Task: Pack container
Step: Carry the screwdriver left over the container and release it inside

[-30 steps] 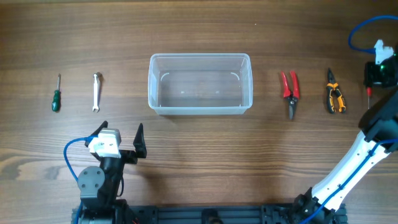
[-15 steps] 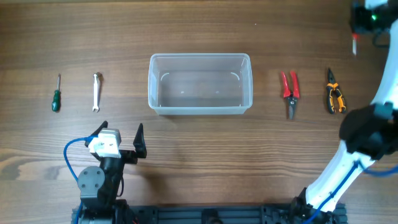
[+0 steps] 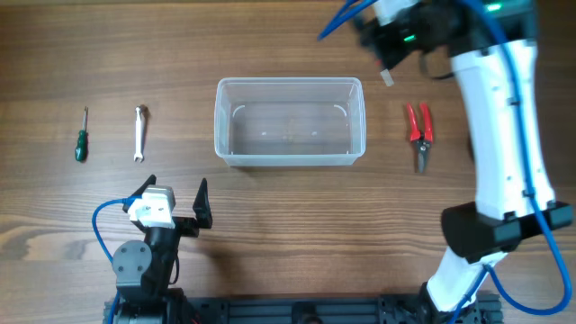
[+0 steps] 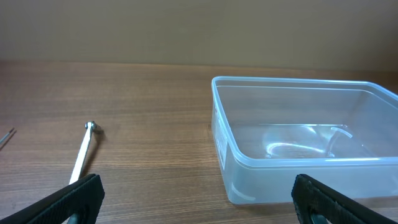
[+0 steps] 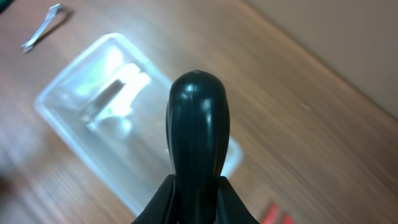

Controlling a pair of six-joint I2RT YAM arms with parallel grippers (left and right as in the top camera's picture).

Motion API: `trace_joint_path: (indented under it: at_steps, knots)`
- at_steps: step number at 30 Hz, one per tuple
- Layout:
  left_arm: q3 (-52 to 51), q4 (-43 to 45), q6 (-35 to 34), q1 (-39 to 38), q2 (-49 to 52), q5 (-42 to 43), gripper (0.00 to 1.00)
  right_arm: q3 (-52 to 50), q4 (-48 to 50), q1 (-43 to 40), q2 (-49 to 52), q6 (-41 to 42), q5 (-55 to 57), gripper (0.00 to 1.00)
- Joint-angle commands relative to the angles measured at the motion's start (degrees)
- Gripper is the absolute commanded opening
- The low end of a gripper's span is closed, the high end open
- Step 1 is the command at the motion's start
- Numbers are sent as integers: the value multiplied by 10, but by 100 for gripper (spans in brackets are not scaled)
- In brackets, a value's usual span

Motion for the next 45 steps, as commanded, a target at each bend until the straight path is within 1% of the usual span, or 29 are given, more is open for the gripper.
trace_joint_path:
  at_steps: [1, 3, 7, 11, 16, 25, 37, 45]
  knots:
    - [-5, 3, 9, -3, -3, 5, 100, -16, 0, 75, 2, -20, 31, 11]
    - [-5, 3, 9, -3, -3, 5, 100, -24, 1, 103, 3, -42, 46, 14]
    - [-5, 3, 9, -3, -3, 5, 100, -60, 28, 149, 18, -86, 68, 15]
    - [-5, 3, 9, -3, -3, 5, 100, -104, 61, 160, 51, -95, 75, 14]
    - [-5, 3, 9, -3, -3, 5, 100, -120, 64, 160, 105, -117, 75, 14]
    - [-5, 3, 9, -3, -3, 5, 100, -124, 66, 160, 188, -115, 58, 14]
    - [-5, 3, 9, -3, -3, 5, 100, -125, 82, 159, 252, -100, 27, 15]
    - [-5, 3, 9, -3, -3, 5, 100, -125, 97, 159, 290, -82, 27, 15]
